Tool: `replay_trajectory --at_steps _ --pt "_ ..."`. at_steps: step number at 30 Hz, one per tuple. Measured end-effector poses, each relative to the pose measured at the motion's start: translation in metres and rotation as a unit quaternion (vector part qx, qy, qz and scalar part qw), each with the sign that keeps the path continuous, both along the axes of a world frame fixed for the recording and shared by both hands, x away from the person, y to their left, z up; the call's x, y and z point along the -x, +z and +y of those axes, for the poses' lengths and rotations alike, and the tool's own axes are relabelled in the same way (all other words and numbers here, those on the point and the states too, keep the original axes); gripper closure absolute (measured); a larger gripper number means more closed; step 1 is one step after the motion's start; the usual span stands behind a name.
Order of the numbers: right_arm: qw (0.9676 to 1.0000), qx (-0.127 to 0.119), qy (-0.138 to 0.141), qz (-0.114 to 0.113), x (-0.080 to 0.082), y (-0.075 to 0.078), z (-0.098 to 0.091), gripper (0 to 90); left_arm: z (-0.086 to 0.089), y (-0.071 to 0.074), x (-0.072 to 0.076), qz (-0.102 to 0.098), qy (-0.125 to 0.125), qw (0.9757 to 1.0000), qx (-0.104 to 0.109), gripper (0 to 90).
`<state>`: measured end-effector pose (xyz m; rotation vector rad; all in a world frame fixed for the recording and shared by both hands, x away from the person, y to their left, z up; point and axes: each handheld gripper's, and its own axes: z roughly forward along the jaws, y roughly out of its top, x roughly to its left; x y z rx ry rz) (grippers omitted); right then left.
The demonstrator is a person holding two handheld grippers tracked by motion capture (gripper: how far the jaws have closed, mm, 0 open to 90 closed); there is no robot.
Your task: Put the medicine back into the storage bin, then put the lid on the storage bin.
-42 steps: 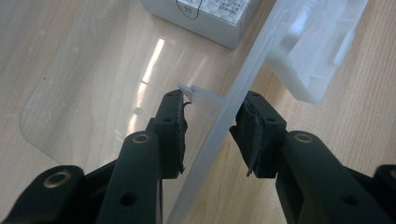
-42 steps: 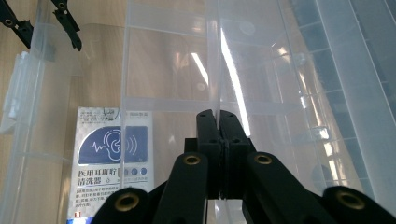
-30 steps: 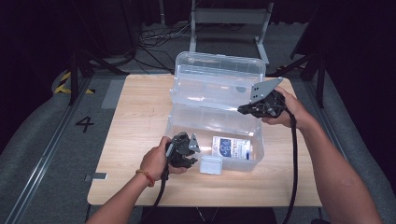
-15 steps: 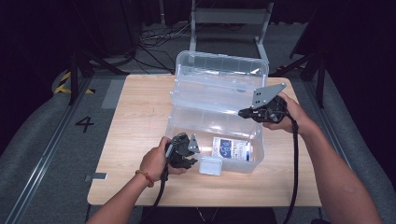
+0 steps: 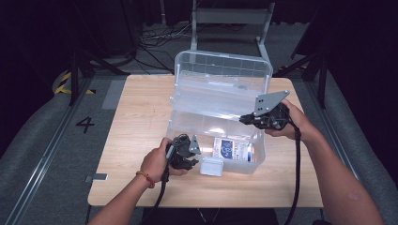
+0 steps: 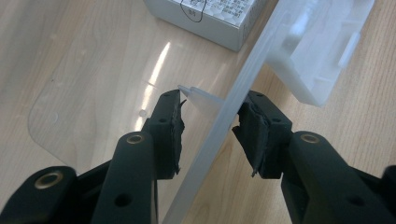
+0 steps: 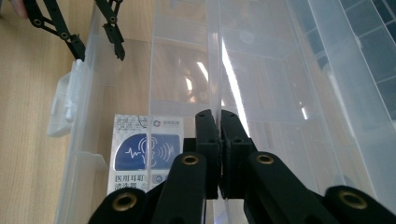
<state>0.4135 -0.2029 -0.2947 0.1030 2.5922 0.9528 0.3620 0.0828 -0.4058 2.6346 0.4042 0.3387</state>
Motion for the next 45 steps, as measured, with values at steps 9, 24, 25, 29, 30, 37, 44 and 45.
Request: replay_trajectory --at_steps 9,24,25,29,30,37,44,45 --pt "0.9999 -0.011 0.001 -0.002 0.008 -0.006 -0.004 88.0 0.0 -0.001 0.002 -0.011 -0.001 0.9999 0.002 58.5" --pt "0.9995 -0.014 -0.001 -0.028 0.021 -0.013 -0.006 86.7 0.01 -0.003 0.003 -0.014 -0.006 0.998 0.061 59.4" --pt "0.9995 -0.019 0.002 -0.024 0.021 -0.013 -0.007 86.9 0.012 -0.003 0.003 -0.013 -0.008 0.9974 0.07 59.8" --pt "0.9995 -0.022 0.004 -0.022 0.021 -0.014 -0.007 87.2 0.014 -0.004 0.003 -0.015 -0.008 0.996 0.088 59.8" --pt "0.9995 -0.02 0.004 -0.024 0.022 -0.015 -0.007 87.2 0.014 -0.004 0.003 -0.014 -0.009 0.9957 0.091 59.8" --pt "0.9994 -0.018 0.004 -0.028 0.025 -0.016 -0.008 87.1 0.019 -0.004 0.005 -0.015 -0.004 0.9935 0.113 53.5" --pt "0.9994 -0.017 0.009 -0.029 0.03 -0.019 -0.007 87.0 0.04 0.013 0.021 -0.031 0.014 0.9886 0.147 45.7" --pt "0.9994 -0.019 0.01 -0.028 0.03 -0.02 -0.007 87.0 0.043 0.016 0.021 -0.03 0.013 0.9874 0.155 45.0"
